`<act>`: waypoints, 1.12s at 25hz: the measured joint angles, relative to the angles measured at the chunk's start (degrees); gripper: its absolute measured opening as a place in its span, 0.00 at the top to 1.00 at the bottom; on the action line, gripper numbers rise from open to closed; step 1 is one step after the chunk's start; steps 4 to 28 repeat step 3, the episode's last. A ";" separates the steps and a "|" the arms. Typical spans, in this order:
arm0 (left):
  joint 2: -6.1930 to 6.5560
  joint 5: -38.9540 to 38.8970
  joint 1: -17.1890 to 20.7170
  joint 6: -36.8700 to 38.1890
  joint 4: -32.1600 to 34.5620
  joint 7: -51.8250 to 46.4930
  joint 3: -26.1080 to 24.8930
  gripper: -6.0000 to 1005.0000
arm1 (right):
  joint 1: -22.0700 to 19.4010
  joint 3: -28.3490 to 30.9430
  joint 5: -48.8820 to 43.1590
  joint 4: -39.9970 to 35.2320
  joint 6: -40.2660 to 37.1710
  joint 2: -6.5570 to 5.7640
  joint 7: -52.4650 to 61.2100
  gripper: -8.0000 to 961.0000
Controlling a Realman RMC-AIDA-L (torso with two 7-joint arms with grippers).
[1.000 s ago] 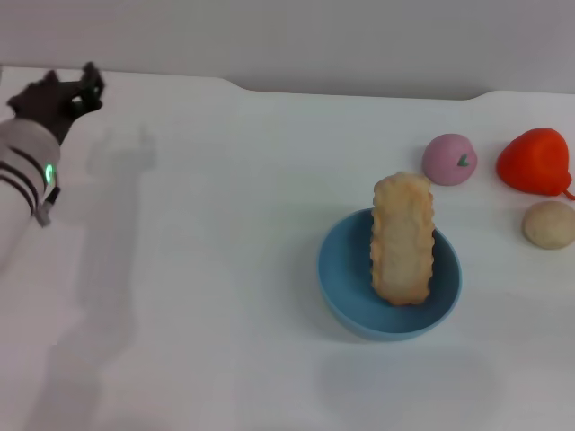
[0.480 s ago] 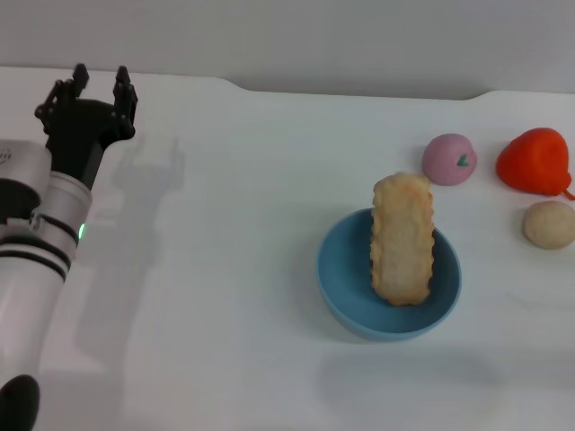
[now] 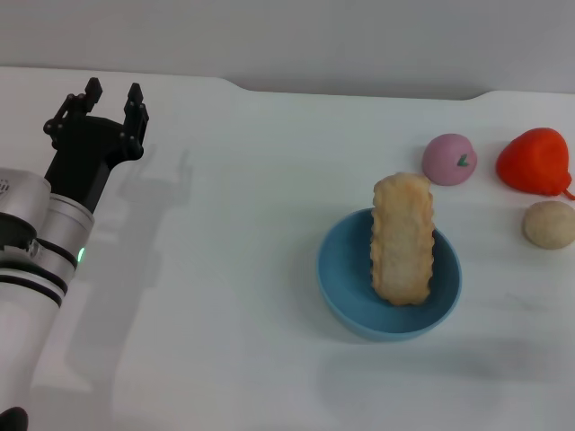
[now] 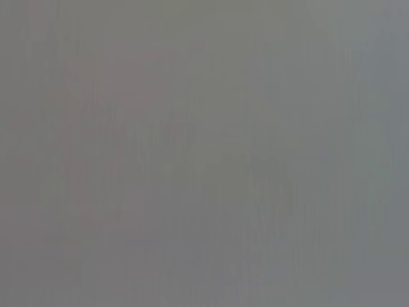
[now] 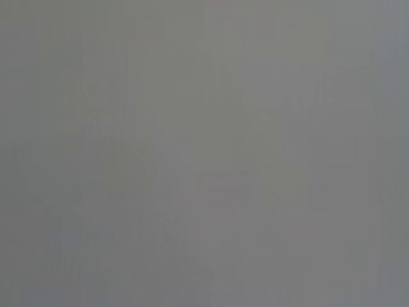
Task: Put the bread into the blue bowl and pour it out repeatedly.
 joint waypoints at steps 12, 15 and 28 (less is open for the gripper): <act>-0.10 0.00 -0.08 -0.33 0.55 0.00 0.14 0.53 | -0.06 0.02 0.06 0.10 0.00 0.02 0.04 0.65; -0.10 0.00 -0.08 -0.33 0.55 0.00 0.14 0.53 | -0.06 0.02 0.06 0.10 0.00 0.02 0.04 0.65; -0.10 0.00 -0.08 -0.33 0.55 0.00 0.14 0.53 | -0.06 0.02 0.06 0.10 0.00 0.02 0.04 0.65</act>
